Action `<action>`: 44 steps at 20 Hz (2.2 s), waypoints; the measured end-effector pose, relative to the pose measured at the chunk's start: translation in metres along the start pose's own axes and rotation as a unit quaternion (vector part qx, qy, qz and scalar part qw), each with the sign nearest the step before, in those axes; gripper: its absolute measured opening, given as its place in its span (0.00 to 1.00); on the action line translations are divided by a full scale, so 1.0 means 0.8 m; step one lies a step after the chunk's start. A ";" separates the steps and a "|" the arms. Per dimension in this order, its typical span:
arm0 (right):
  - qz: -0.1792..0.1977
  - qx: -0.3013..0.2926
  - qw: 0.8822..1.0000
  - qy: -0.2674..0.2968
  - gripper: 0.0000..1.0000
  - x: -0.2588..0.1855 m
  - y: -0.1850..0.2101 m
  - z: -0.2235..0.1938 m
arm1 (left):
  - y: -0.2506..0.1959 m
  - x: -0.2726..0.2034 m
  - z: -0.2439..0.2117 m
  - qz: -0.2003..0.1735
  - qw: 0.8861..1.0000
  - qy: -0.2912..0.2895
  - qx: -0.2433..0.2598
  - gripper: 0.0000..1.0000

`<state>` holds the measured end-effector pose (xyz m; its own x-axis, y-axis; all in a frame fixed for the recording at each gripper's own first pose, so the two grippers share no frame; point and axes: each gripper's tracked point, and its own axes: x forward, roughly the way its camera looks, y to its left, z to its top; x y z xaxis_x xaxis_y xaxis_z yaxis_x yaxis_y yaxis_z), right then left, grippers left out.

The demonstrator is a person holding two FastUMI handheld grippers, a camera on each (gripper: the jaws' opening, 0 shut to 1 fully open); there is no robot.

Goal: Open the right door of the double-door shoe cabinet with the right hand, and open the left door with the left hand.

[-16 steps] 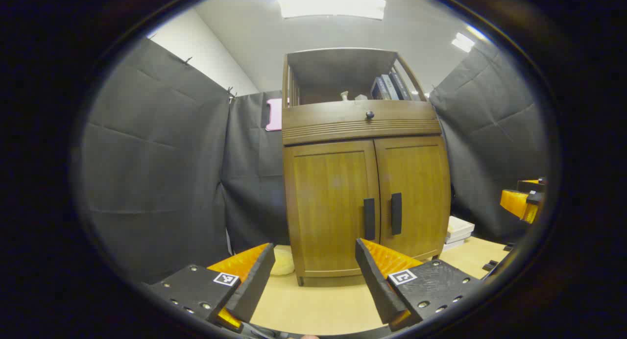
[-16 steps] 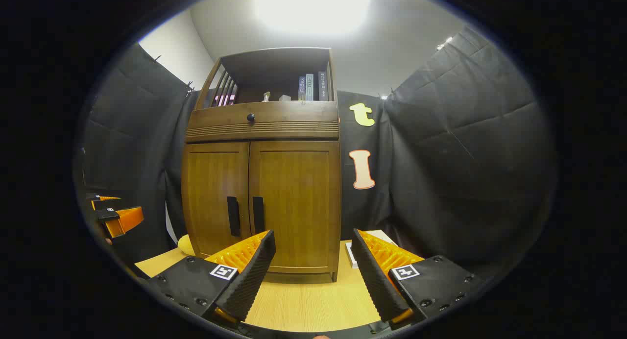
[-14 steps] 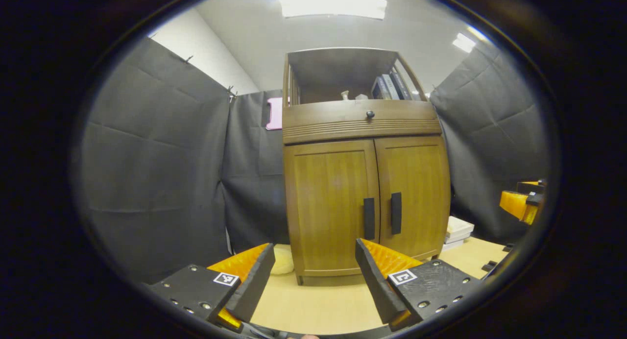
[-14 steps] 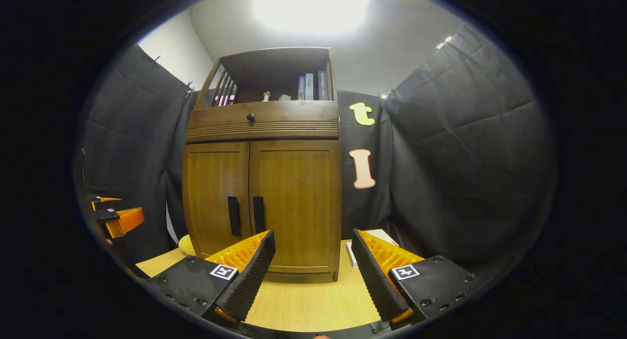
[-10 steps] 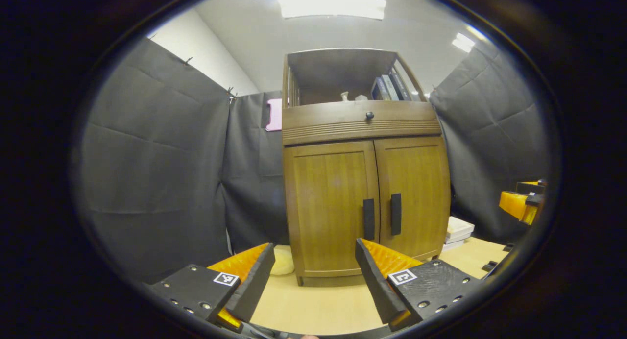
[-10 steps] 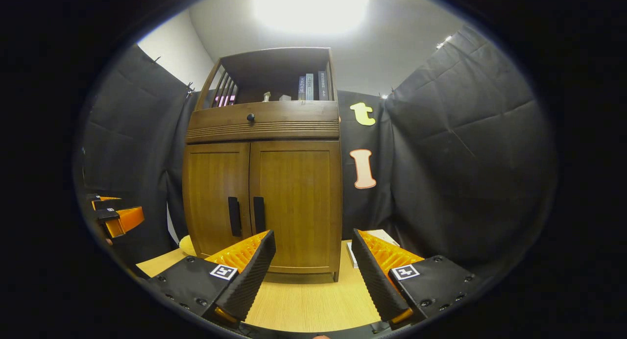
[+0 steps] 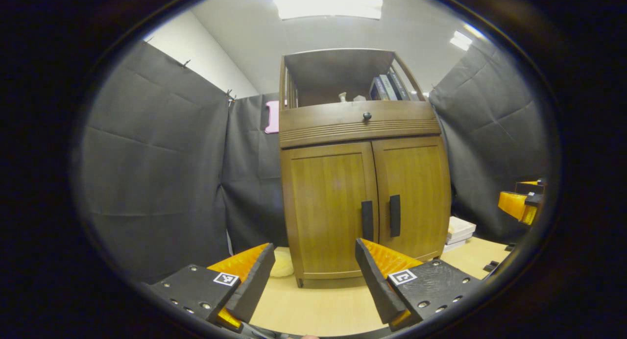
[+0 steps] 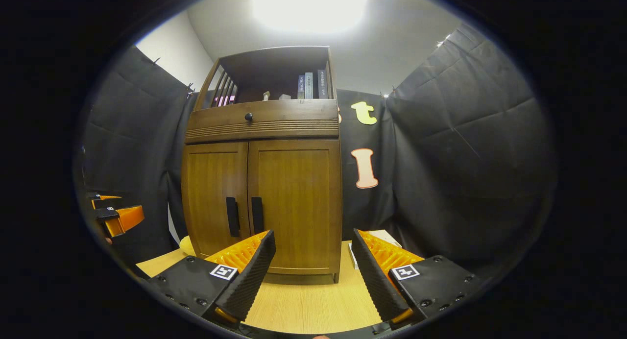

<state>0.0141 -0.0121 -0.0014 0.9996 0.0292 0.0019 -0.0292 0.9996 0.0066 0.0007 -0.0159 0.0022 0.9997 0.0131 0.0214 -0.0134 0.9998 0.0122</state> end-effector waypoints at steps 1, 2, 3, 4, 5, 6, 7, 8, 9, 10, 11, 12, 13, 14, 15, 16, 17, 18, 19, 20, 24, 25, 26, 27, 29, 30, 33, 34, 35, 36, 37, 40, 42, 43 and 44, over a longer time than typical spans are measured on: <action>0.002 -0.001 1.000 -0.001 0.98 0.002 -0.003 -0.002 | -0.001 -0.001 0.001 0.001 1.000 -0.001 0.000 0.95; 0.004 -0.001 1.000 0.001 0.98 0.005 -0.006 -0.004 | -0.003 -0.001 0.003 0.003 1.000 -0.002 0.001 0.95; 0.008 0.000 1.000 0.003 0.98 0.008 -0.008 -0.009 | -0.005 -0.003 0.004 0.006 1.000 -0.001 0.002 0.95; 0.013 0.004 1.000 0.006 0.97 0.012 -0.008 -0.011 | -0.010 -0.005 0.002 0.010 1.000 0.001 0.003 0.95; 0.020 0.009 1.000 0.007 0.97 0.014 -0.007 -0.013 | -0.013 -0.008 0.002 0.013 1.000 0.001 0.003 0.95; 0.026 0.013 1.000 0.006 1.00 0.019 -0.007 -0.012 | -0.015 -0.010 0.001 0.018 1.000 0.003 0.004 0.95; 0.030 0.015 0.999 0.006 1.00 0.025 -0.008 -0.014 | -0.015 -0.012 0.000 0.023 1.000 0.006 0.005 0.95; 0.036 0.015 0.999 0.005 0.98 0.031 -0.006 -0.014 | -0.019 -0.015 -0.002 0.026 1.000 0.008 0.005 0.95; 0.040 0.014 0.999 0.005 0.98 0.035 -0.005 -0.015 | -0.021 -0.018 -0.002 0.028 1.000 0.009 0.005 0.95; 0.043 0.014 0.999 0.005 0.98 0.042 -0.003 -0.014 | -0.020 -0.019 -0.003 0.030 0.999 0.008 0.008 0.95; 0.048 0.015 0.999 0.002 0.98 0.049 0.001 -0.012 | -0.020 -0.019 -0.002 0.033 0.999 0.008 0.013 0.95; 0.052 0.017 0.999 -0.001 0.98 0.057 0.006 -0.010 | -0.021 -0.019 -0.003 0.037 0.999 0.008 0.018 0.95; 0.055 0.018 0.998 -0.003 0.98 0.064 0.010 -0.009 | -0.019 -0.019 -0.003 0.040 0.999 0.008 0.021 0.95; 0.059 0.018 0.998 -0.004 0.98 0.075 0.017 -0.009 | -0.018 -0.018 -0.004 0.043 0.999 0.007 0.022 0.95; 0.063 0.017 0.998 -0.005 0.98 0.085 0.023 -0.009 | -0.015 -0.017 -0.007 0.045 0.999 0.008 0.023 0.95; 0.066 0.017 0.998 -0.005 0.98 0.096 0.030 -0.009 | -0.012 -0.014 -0.009 0.047 0.999 0.008 0.024 0.95; 0.069 0.018 0.997 -0.004 0.98 0.108 0.037 -0.009 | -0.007 -0.009 -0.010 0.050 0.998 0.009 0.025 0.95; 0.072 0.019 0.997 -0.003 0.98 0.119 0.044 -0.008 | 0.004 0.000 -0.011 0.052 0.998 0.011 0.025 0.95; 0.076 0.020 0.997 -0.003 0.98 0.128 0.054 -0.009 | 0.013 0.007 -0.011 0.055 0.998 0.011 0.024 0.95; 0.080 0.020 0.997 -0.003 0.98 0.139 0.064 -0.009 | 0.017 0.014 -0.010 0.058 0.998 0.010 0.024 0.95; 0.091 0.021 0.996 0.000 0.98 0.182 0.097 -0.012 | 0.043 0.037 -0.013 0.066 0.997 0.009 0.024 0.95; 0.093 0.022 0.995 0.002 0.98 0.192 0.106 -0.015 | 0.051 0.043 -0.014 0.069 0.997 0.010 0.024 0.95; 0.095 0.022 0.995 0.005 0.98 0.202 0.113 -0.019 | 0.057 0.048 -0.019 0.071 0.997 0.012 0.024 0.95; 0.096 0.021 0.995 0.008 0.98 0.209 0.120 -0.022 | 0.063 0.054 -0.022 0.074 0.997 0.014 0.023 0.95; 0.098 0.020 0.995 0.012 0.98 0.227 0.133 -0.025 | 0.066 0.055 -0.030 0.078 0.997 0.018 0.022 0.95; 0.097 0.019 0.995 0.012 0.98 0.236 0.137 -0.026 | 0.068 0.056 -0.032 0.080 0.996 0.019 0.022 0.95; 0.096 0.017 0.995 0.020 0.98 0.261 0.154 -0.041 | 0.077 0.059 -0.044 0.089 0.995 0.023 0.024 0.95; 0.096 0.018 0.995 0.024 0.98 0.268 0.161 -0.046 | 0.082 0.063 -0.051 0.092 0.995 0.025 0.024 0.95; 0.096 0.019 0.995 0.027 0.98 0.278 0.163 -0.051 | 0.088 0.065 -0.056 0.095 0.995 0.027 0.023 0.95; 0.095 0.020 0.995 0.031 0.98 0.286 0.165 -0.054 | 0.099 0.072 -0.061 0.098 0.995 0.028 0.024 0.95; 0.094 0.021 0.995 0.034 0.98 0.293 0.168 -0.059 | 0.110 0.078 -0.064 0.101 0.994 0.029 0.024 0.95; 0.090 0.026 0.995 0.045 0.96 0.309 0.178 -0.076 | 0.122 0.082 -0.069 0.110 0.993 0.033 0.027 0.95; 0.090 0.027 0.994 0.051 0.96 0.319 0.185 -0.085 | 0.127 0.086 -0.068 0.115 0.992 0.036 0.027 0.95; 0.091 0.026 0.994 0.054 0.92 0.324 0.189 -0.089 | 0.130 0.089 -0.069 0.116 0.992 0.038 0.026 0.95; 0.088 0.023 0.994 0.056 0.89 0.331 0.191 -0.091 | 0.132 0.087 -0.073 0.117 0.992 0.040 0.026 0.95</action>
<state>0.2746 0.1489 -0.0731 0.9727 0.2076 -0.1035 -0.2021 0.9775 0.0612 0.0702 0.0910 -0.0534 0.9673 0.2487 -0.0495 -0.2452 0.9671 0.0678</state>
